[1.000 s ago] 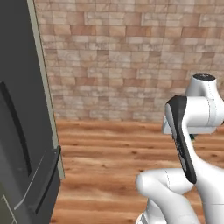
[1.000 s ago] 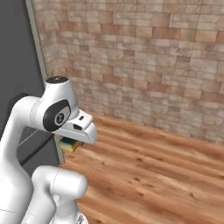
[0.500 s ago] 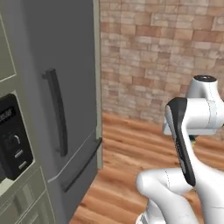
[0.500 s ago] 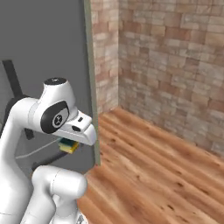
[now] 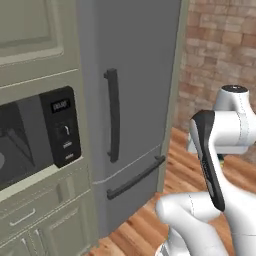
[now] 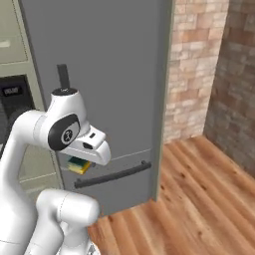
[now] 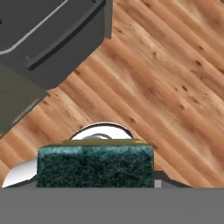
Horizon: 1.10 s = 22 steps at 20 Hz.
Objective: Place the sponge inside the microwave to prepare for sanitizing.
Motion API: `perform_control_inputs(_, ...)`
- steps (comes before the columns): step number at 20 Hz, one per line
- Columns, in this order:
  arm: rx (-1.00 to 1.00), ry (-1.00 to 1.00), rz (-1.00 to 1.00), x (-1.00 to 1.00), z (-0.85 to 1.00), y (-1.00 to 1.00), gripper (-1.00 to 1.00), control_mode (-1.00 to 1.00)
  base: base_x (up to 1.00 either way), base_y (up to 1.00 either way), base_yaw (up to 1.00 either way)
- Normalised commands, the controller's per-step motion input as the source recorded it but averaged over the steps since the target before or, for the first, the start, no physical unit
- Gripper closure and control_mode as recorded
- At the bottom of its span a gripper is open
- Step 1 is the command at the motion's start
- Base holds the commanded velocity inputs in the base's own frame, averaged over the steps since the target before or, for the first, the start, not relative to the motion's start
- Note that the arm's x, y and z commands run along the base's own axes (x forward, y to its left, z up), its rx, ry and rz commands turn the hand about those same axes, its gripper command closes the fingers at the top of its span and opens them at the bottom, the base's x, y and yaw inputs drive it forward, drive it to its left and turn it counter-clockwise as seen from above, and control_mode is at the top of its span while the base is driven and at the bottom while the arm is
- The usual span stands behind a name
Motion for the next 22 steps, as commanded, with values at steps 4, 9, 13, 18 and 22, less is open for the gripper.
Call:
perform_control_inputs(4, 0.0, 0.0, 0.0, 0.0, 0.0, 0.0, 1.0, 1.0, 0.02, 0.0, 0.67)
perform_control_inputs(9, 0.0, 0.0, 0.0, 0.0, 0.0, 0.0, 1.0, 1.0, 0.05, 0.0, 0.67)
perform_control_inputs(13, 0.0, 0.0, 0.0, 0.0, 0.0, 0.0, 1.0, 1.0, 0.04, 0.0, 0.7)
perform_control_inputs(18, 0.0, 0.0, 0.0, 0.0, 0.0, 0.0, 1.0, 1.0, 0.12, 0.0, 0.71)
perform_control_inputs(22, 0.0, 0.0, 0.0, 0.0, 0.0, 0.0, 1.0, 1.0, 0.18, 0.0, 0.72)
